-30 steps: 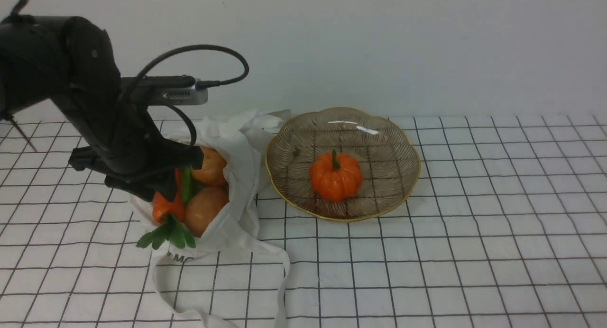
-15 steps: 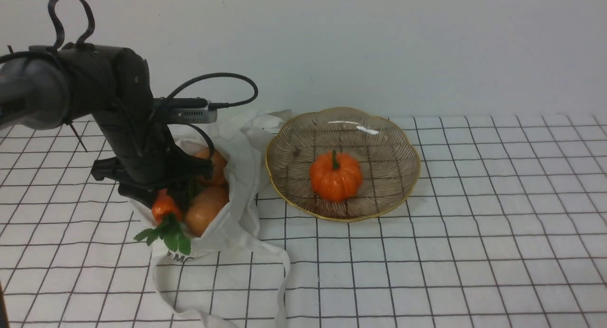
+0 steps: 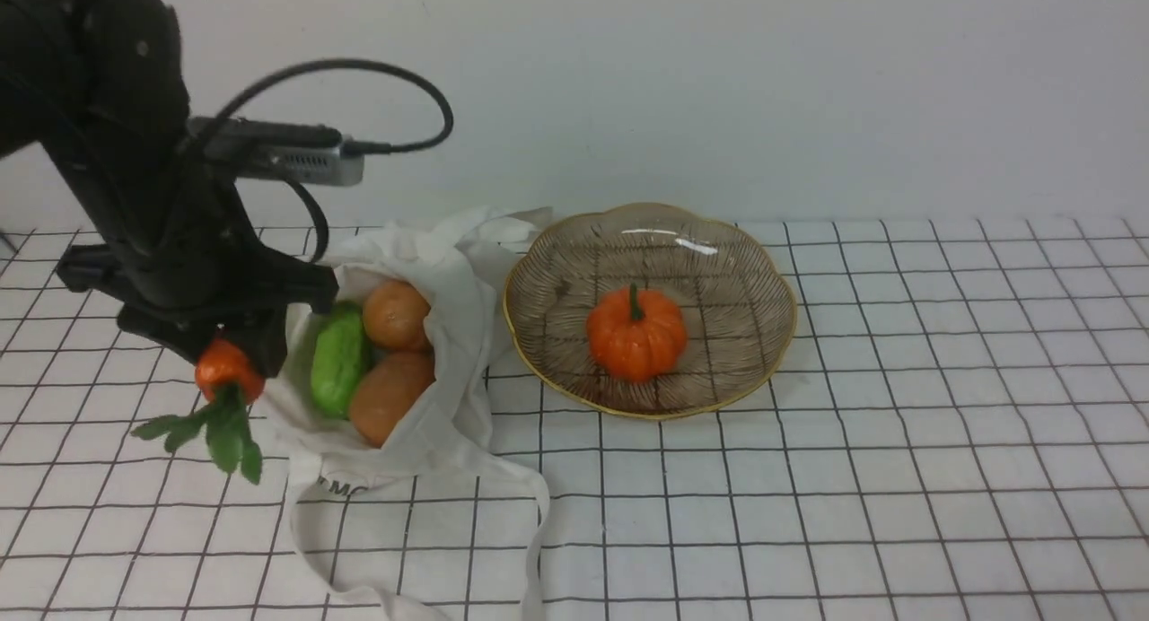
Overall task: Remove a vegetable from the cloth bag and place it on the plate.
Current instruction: Use the left arm to grab a carrot from the bag, then use the left arm to put the carrot into the empty plate on the right
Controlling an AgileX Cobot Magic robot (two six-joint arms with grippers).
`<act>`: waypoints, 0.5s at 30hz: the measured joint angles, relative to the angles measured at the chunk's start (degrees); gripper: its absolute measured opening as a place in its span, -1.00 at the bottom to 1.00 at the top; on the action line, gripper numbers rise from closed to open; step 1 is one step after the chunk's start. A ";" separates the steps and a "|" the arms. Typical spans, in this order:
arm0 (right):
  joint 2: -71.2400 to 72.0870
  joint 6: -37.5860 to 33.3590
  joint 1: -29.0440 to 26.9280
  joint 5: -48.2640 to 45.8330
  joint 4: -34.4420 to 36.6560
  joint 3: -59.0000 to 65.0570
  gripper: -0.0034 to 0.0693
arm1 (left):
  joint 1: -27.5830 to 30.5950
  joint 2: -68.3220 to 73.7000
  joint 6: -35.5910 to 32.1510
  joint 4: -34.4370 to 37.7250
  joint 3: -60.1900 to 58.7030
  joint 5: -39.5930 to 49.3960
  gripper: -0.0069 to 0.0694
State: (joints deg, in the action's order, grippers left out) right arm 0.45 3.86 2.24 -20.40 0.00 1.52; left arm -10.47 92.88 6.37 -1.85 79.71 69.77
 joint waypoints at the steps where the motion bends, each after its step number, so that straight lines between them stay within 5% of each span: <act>1: 0.00 0.00 0.00 0.00 0.00 0.00 -0.95 | 0.00 -1.26 0.00 0.80 -0.04 0.27 -0.04; 8: 0.00 0.00 0.00 0.00 0.00 0.00 -0.95 | -5.01 -3.24 -5.40 17.95 0.30 -2.61 -0.04; 15: 0.00 0.00 0.00 0.00 0.00 0.00 -0.95 | -13.85 10.17 -7.50 19.45 9.55 -5.69 -0.04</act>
State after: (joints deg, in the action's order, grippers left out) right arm 0.45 3.86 2.24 -20.40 0.00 1.52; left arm -24.32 103.05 -1.13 17.60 89.26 64.08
